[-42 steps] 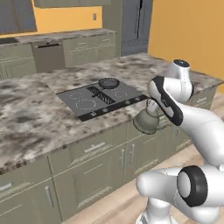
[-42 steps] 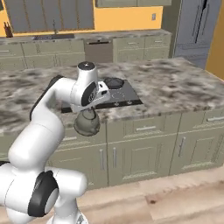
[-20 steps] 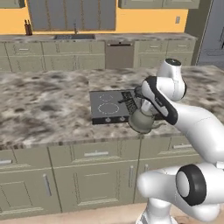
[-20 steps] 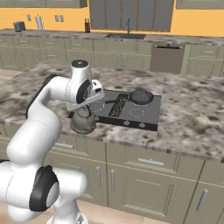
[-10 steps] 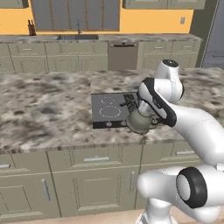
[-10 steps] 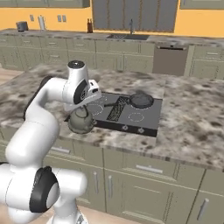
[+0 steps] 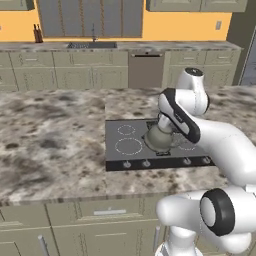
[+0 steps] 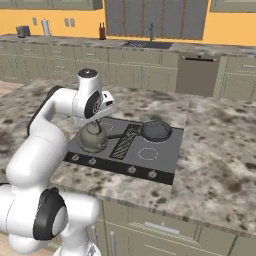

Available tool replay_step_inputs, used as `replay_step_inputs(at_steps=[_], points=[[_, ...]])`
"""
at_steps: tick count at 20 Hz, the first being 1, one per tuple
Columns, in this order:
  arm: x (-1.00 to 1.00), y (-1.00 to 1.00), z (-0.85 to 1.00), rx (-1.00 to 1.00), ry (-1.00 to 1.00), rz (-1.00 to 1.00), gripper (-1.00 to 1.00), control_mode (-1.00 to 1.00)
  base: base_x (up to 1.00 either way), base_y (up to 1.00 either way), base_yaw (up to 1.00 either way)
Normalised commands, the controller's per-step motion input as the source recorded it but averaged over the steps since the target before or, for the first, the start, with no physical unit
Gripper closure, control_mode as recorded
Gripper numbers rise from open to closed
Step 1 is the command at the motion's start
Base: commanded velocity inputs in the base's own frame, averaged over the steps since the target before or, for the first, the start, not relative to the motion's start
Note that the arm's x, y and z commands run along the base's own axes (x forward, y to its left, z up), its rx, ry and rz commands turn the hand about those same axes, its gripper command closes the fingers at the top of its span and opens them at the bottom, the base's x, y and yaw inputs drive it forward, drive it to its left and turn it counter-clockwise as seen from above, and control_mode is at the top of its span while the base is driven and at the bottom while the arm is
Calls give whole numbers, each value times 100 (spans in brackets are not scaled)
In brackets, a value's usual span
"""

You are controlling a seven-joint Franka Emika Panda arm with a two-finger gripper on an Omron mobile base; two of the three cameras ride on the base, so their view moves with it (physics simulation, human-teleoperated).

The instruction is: Pick the kettle from the counter and place it on a stove burner. Then turn the burner on.

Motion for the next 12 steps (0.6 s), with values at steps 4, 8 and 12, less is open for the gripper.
replay_step_inputs(at_steps=[4, 8, 12], points=[[0, 0, 0, 0, 0, 0, 100, 100, 1, -43, 5], [0, 0, 0, 0, 0, 0, 100, 100, 0, -8, 0], [12, 1, 0, 0, 0, 0, 100, -100, 0, 0, 0]])
